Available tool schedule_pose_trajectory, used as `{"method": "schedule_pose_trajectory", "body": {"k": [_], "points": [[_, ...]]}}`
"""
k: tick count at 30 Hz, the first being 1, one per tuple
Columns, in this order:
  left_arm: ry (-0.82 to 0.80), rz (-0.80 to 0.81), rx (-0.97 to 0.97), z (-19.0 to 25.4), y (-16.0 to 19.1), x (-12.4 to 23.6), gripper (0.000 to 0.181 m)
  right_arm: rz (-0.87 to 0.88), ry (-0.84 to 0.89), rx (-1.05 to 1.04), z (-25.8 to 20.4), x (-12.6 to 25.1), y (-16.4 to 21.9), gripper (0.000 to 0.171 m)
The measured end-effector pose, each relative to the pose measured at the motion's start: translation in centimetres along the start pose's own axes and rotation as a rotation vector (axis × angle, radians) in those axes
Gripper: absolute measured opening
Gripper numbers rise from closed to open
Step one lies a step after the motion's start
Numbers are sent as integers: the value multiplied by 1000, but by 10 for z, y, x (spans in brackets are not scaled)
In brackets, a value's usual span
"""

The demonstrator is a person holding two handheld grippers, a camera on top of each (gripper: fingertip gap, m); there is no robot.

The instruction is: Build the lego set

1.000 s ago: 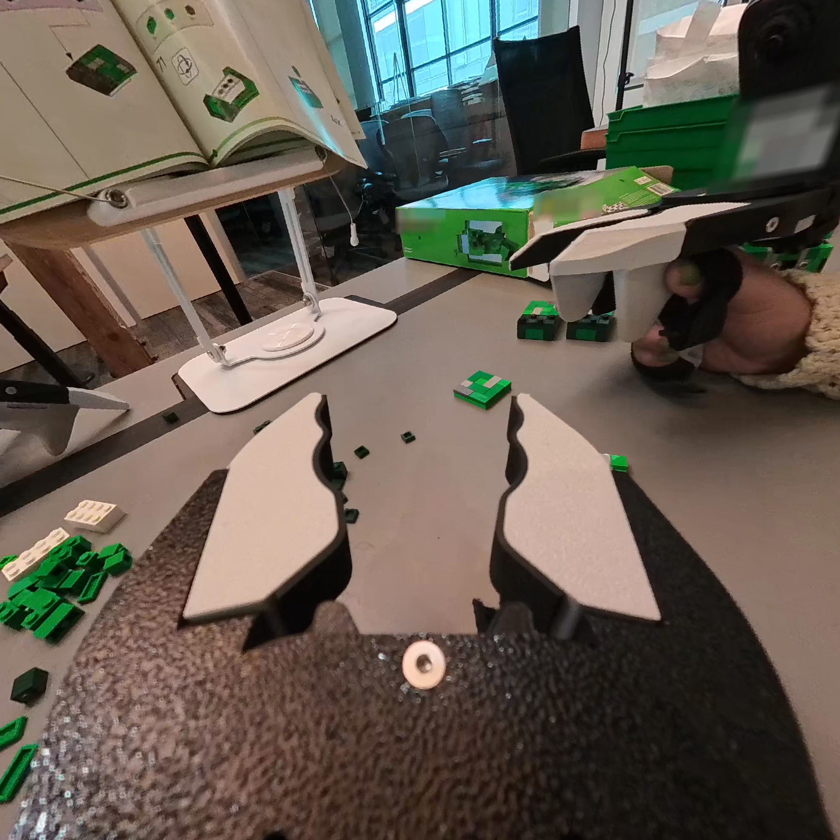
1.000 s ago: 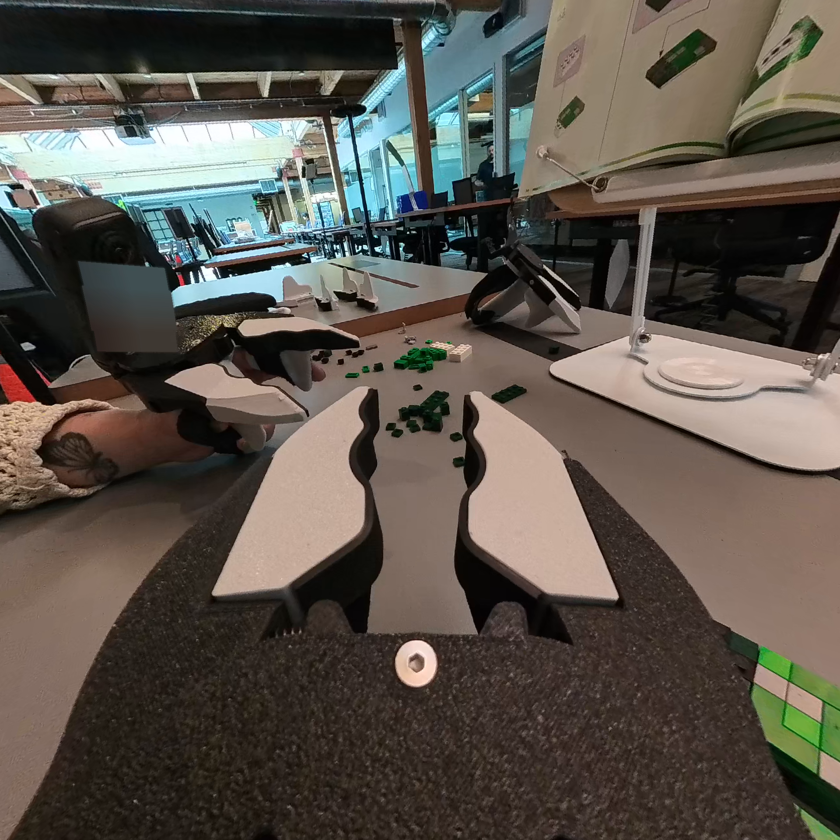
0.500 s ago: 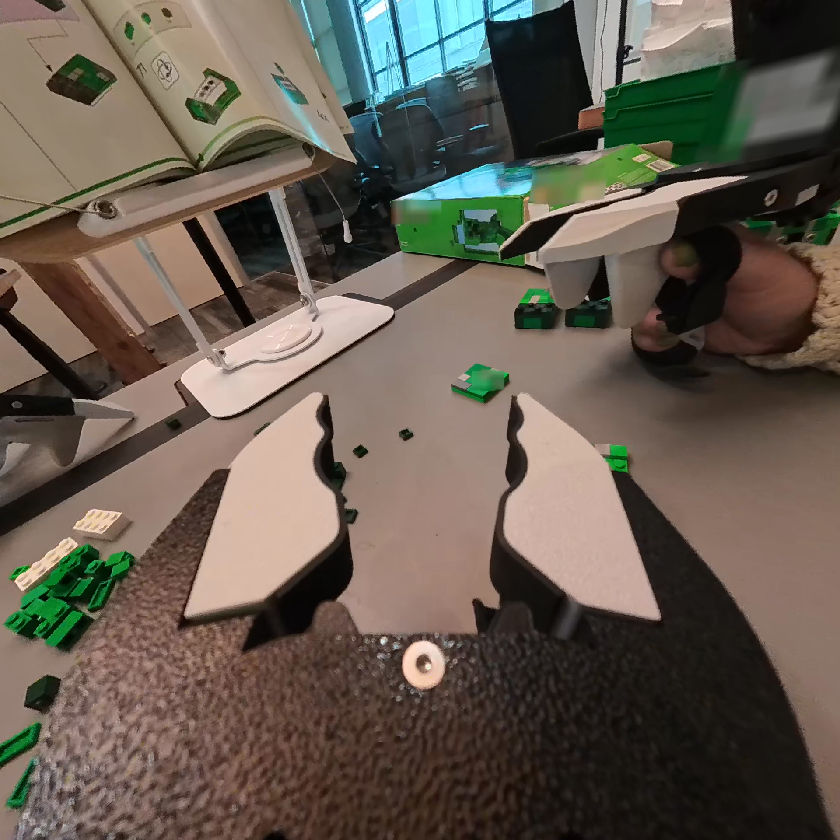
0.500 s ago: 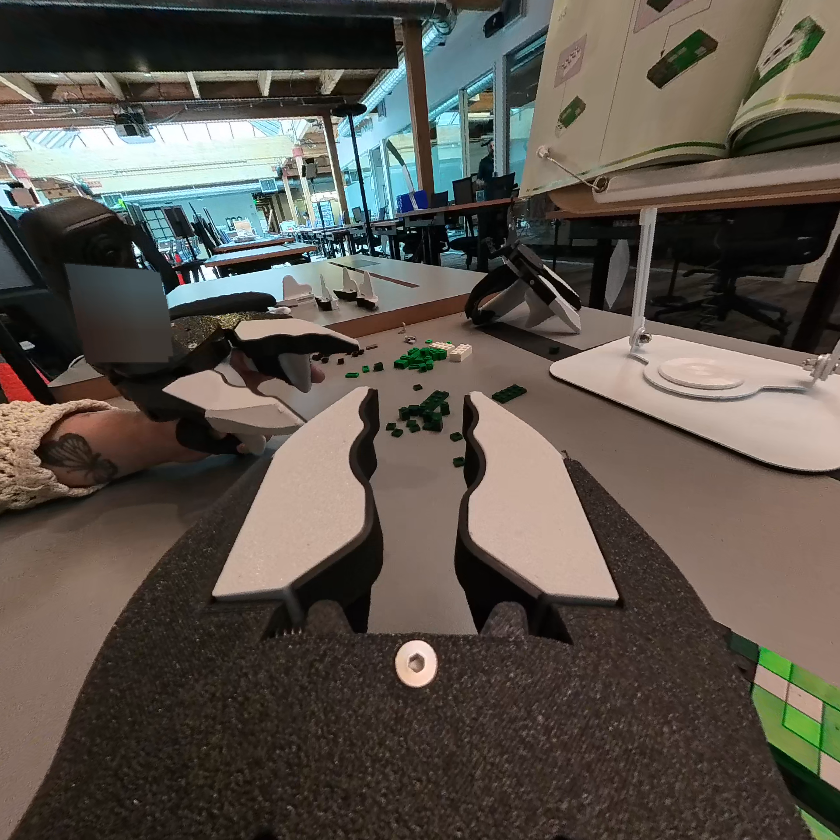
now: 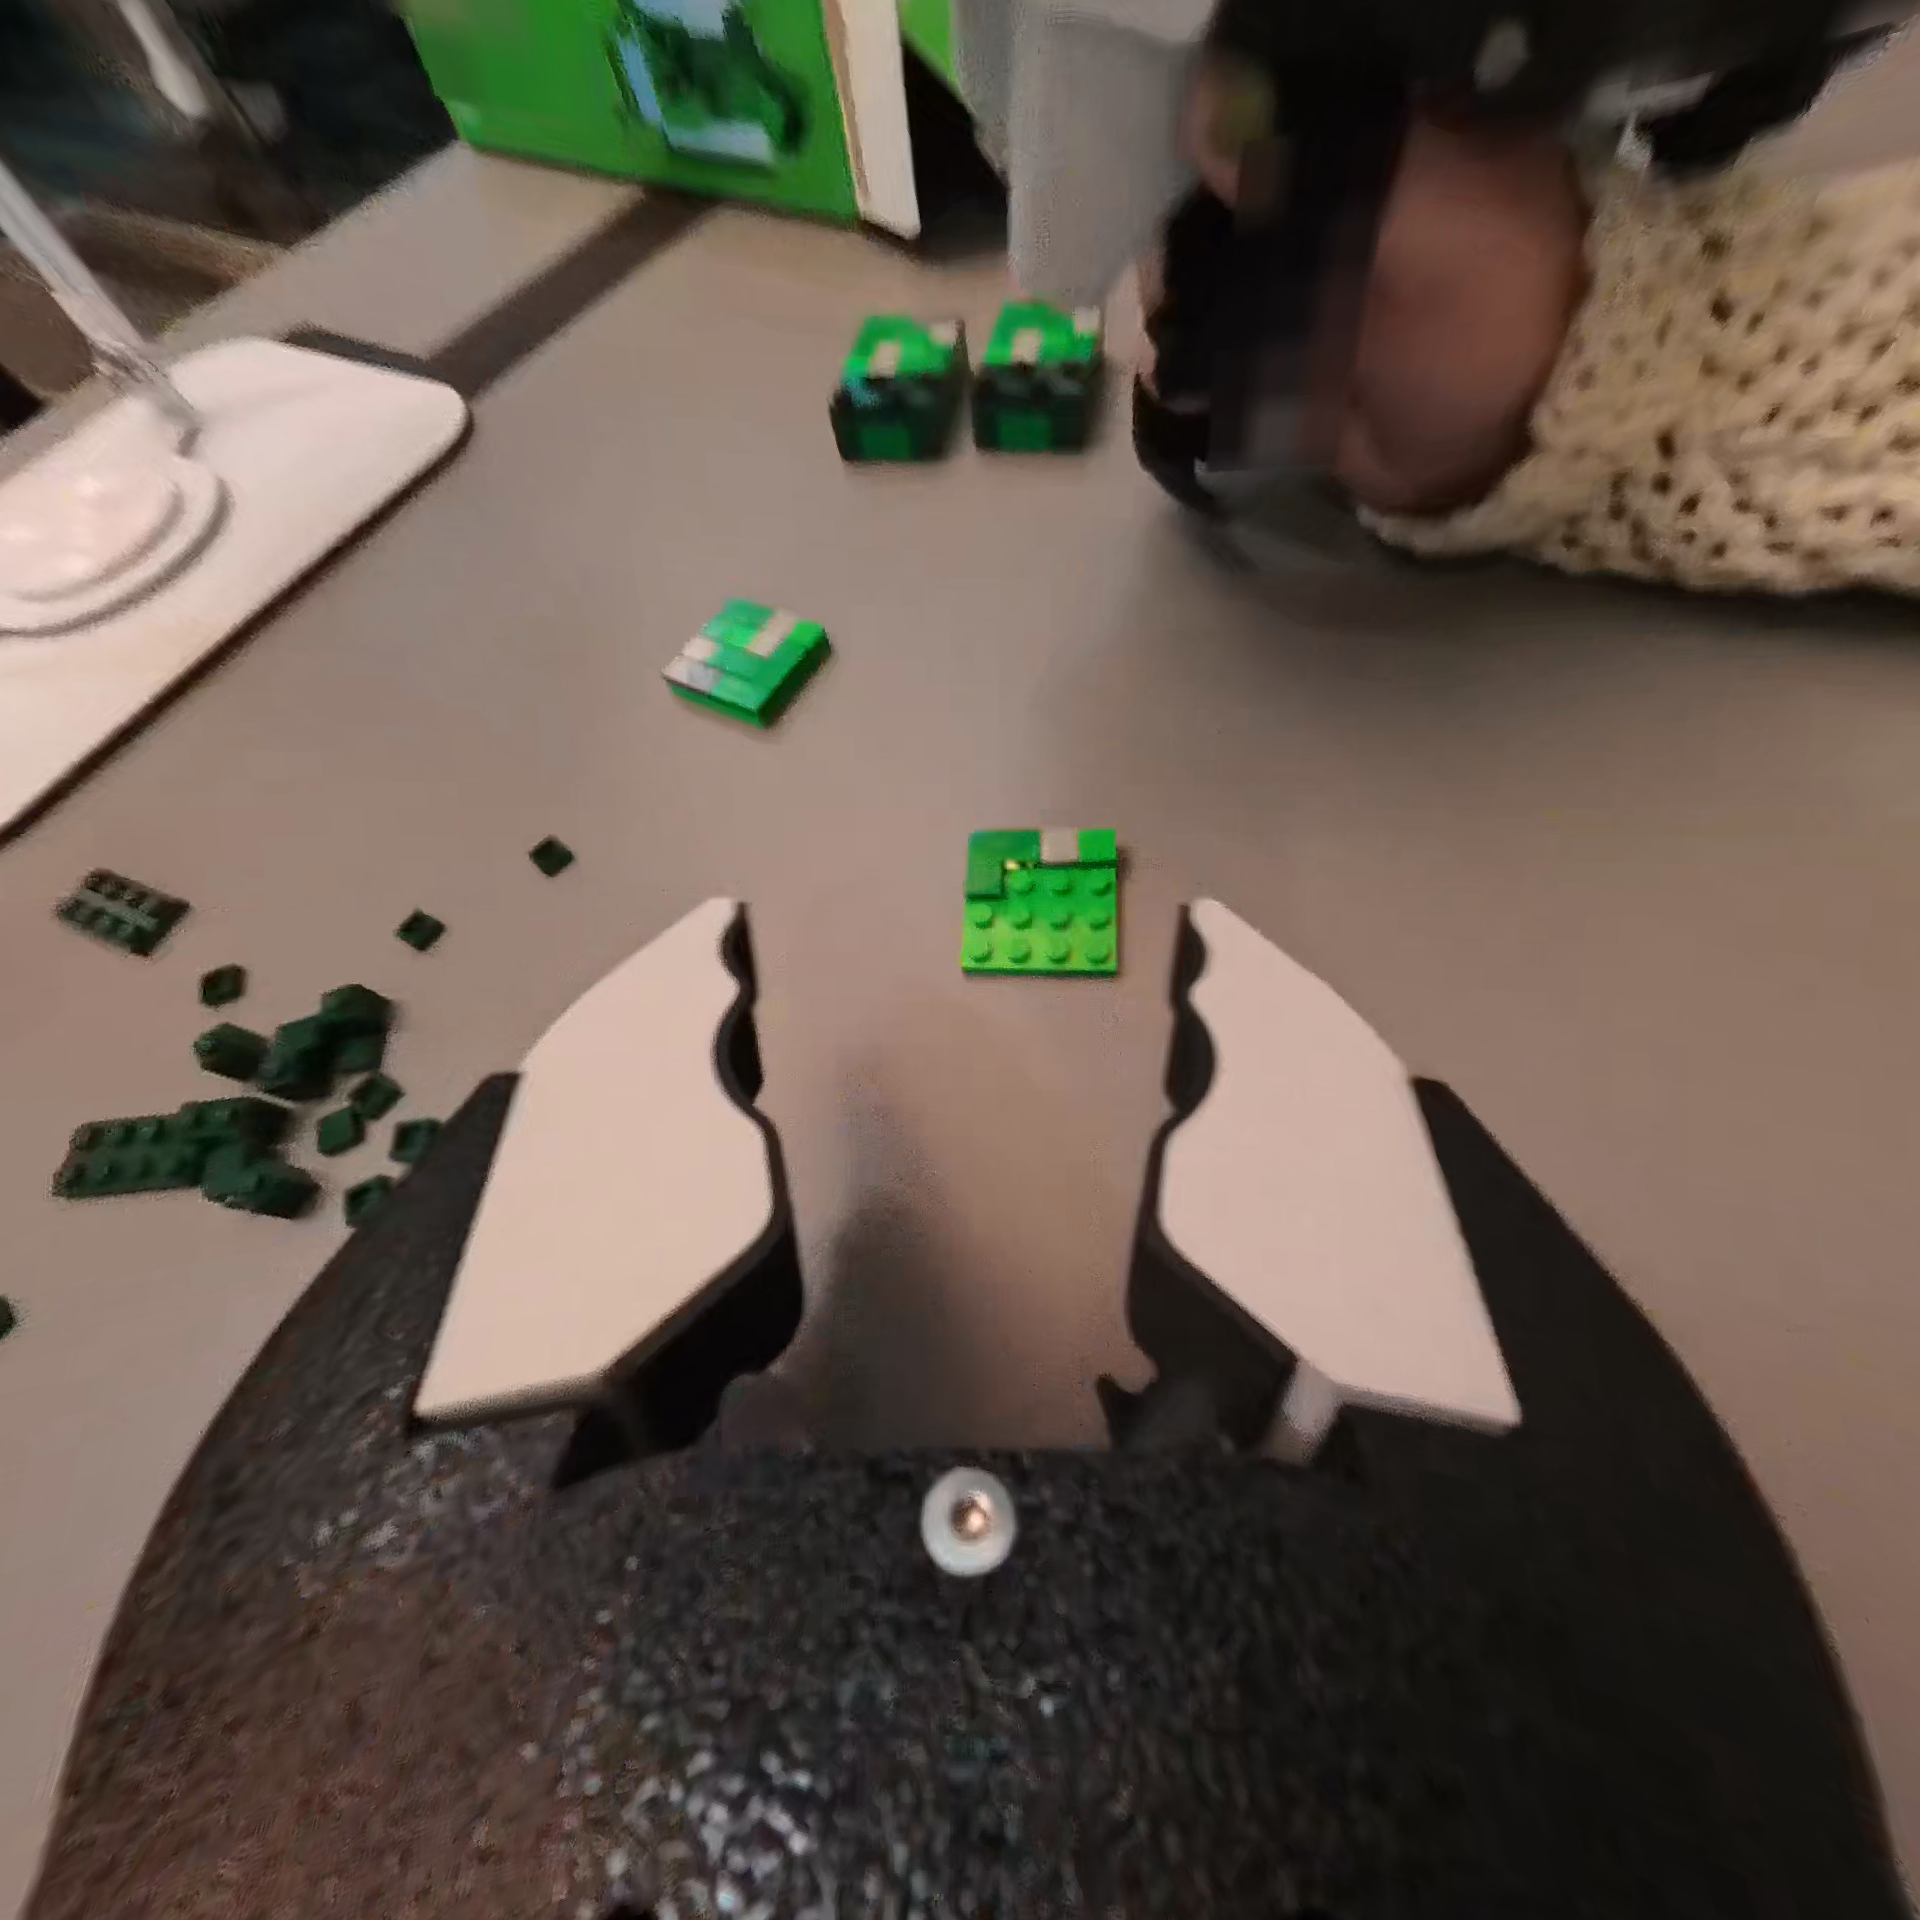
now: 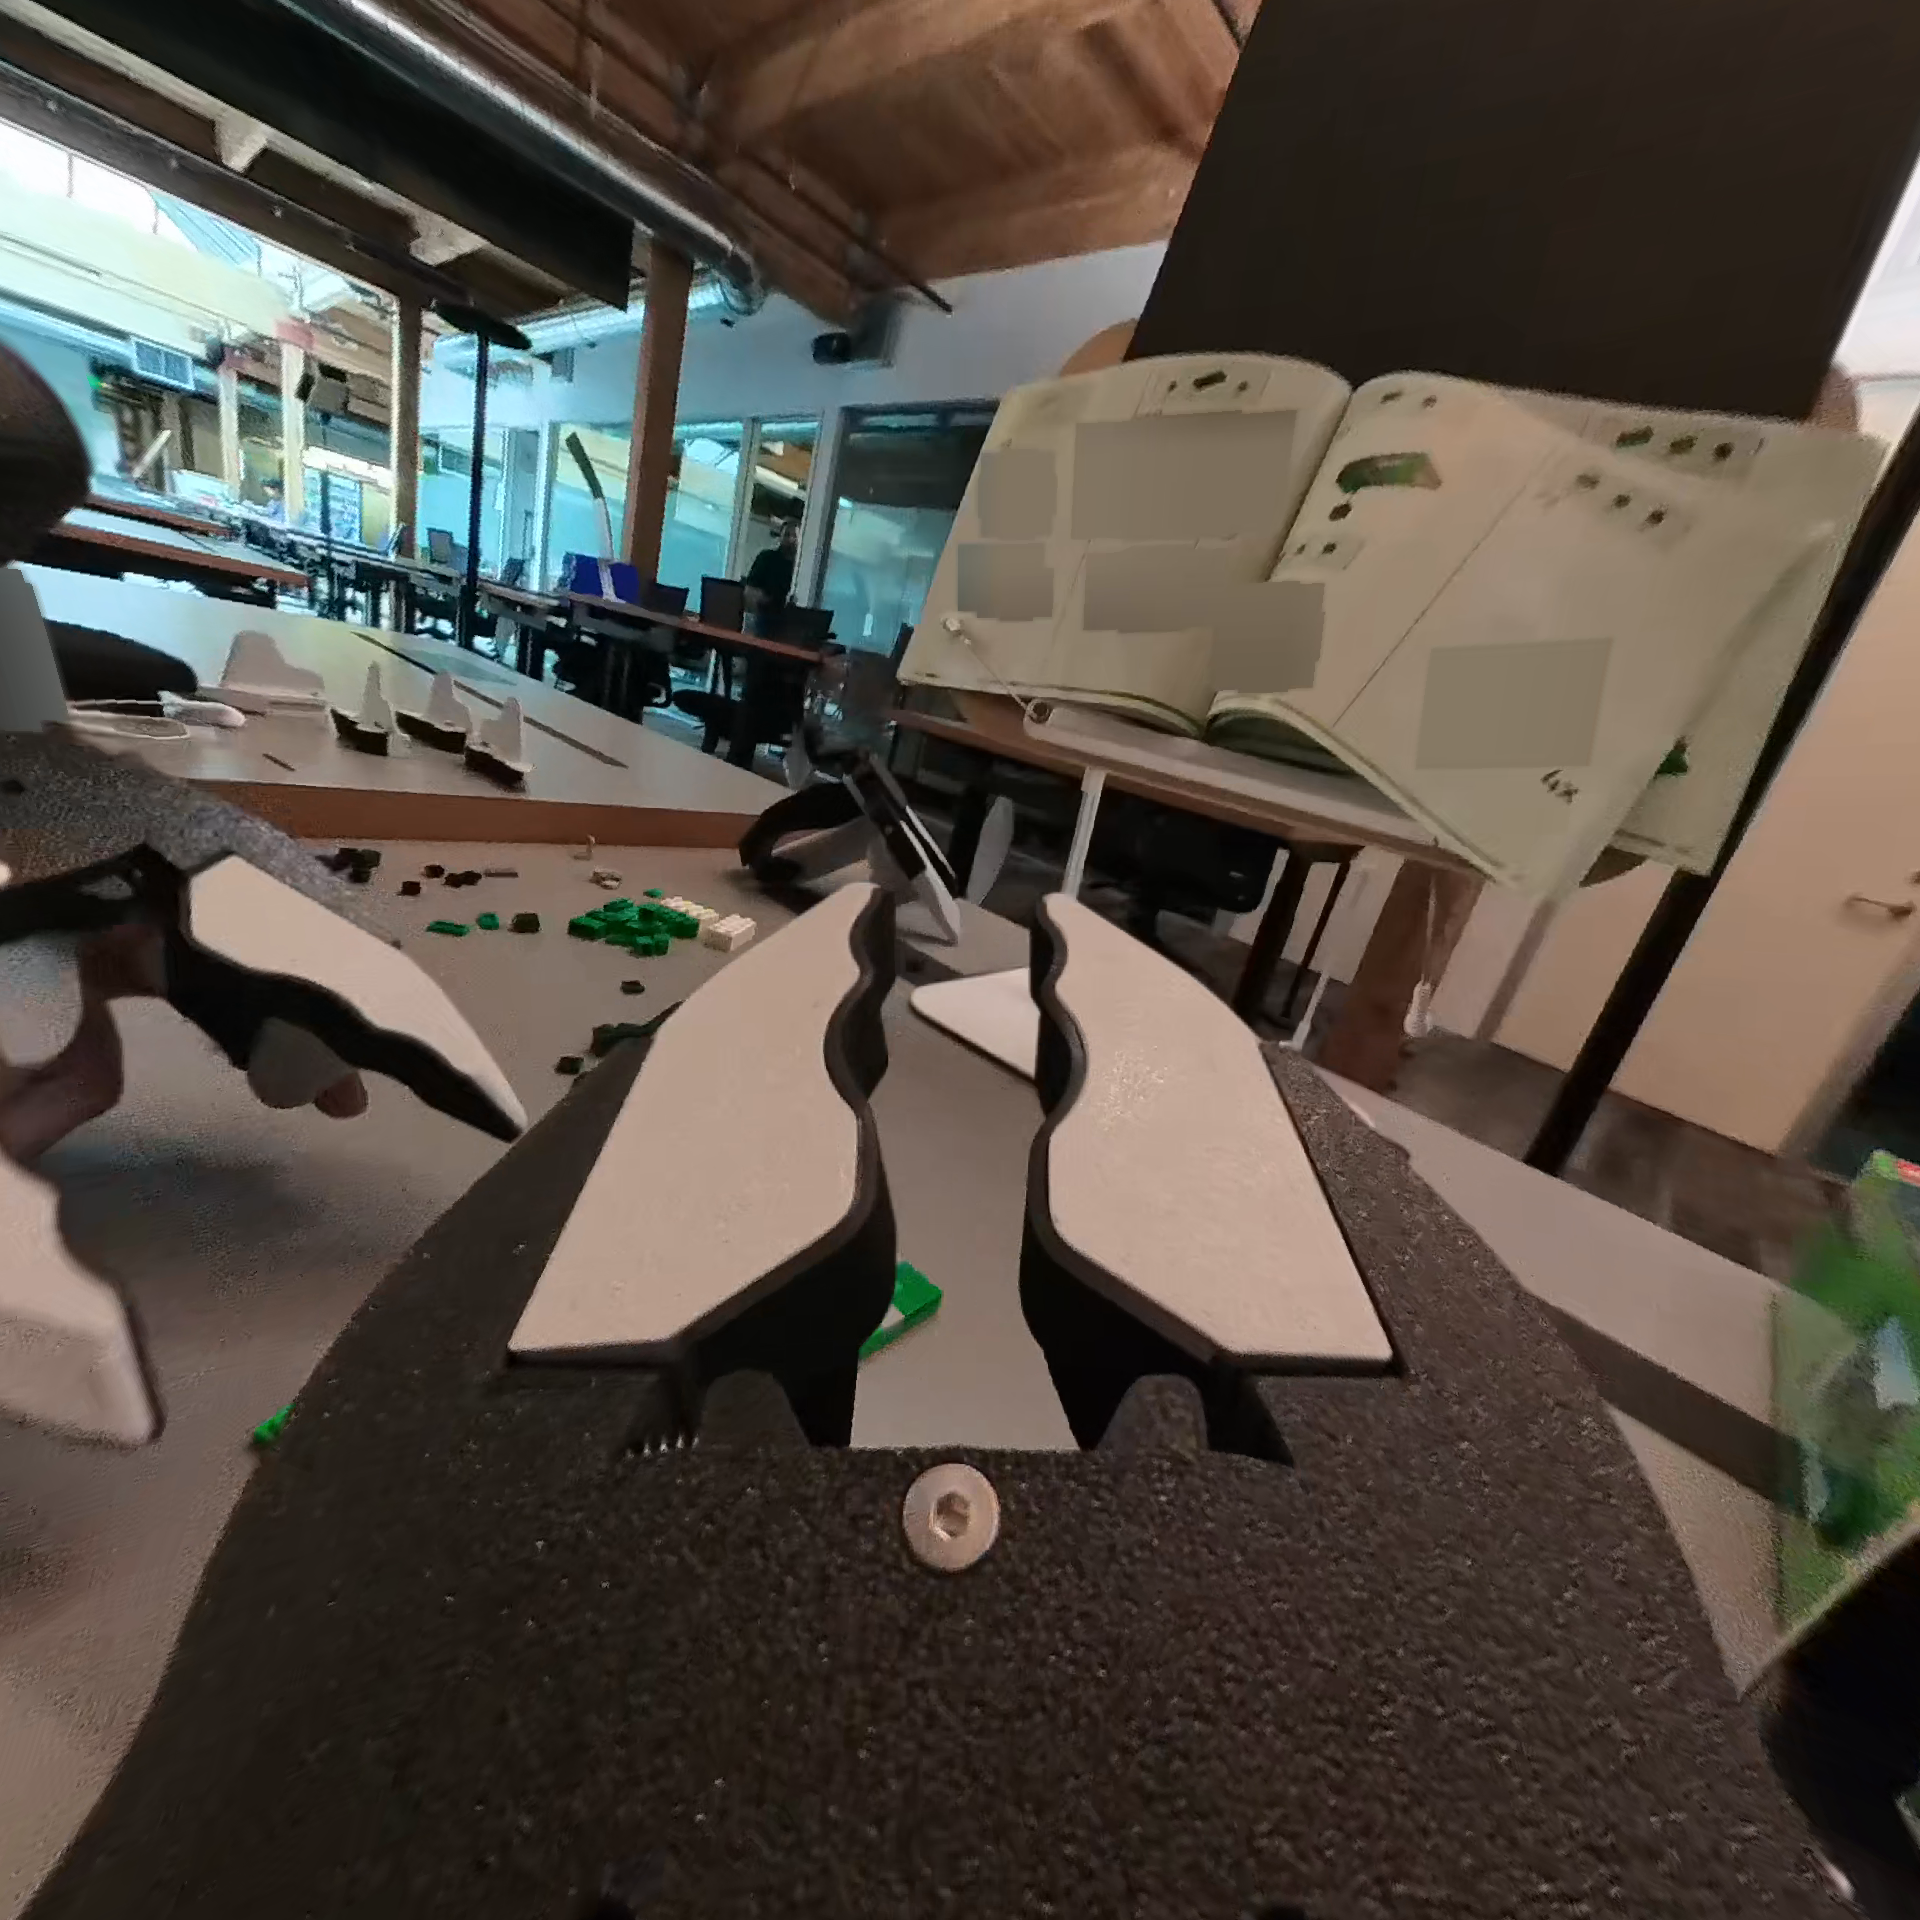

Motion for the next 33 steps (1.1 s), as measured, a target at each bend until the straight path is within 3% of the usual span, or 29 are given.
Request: {"method": "schedule_pose_trajectory", "body": {"k": [2, 15, 24, 28, 33], "points": [[-12, -65, -41, 7, 2, -6, 87, -10, 1, -18, 2, -1, 1, 24], [73, -144, 32, 6, 4, -14, 55, -16, 32, -59, 8, -2, 4, 27], [118, -147, 29, 7, 2, -17, 50, -37, 14, -51, 6, -5, 7, 27], [137, -150, 31, 8, 2, -17, 32, -51, -15, -73, 5, -6, 8, 27], [102, -142, 3, 9, 2, -16, 32, -66, -64, -102, 3, -7, 9, 27]]}}
Point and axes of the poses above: each gripper's, where its closed fingertips meet, x back along the fingers, y out of its underside, z = x × y across the jaws, the point moved 7 cm from there along x, back along the fingers, and after that the axes turned 6 degrees about -z, right-handed, at the moved point
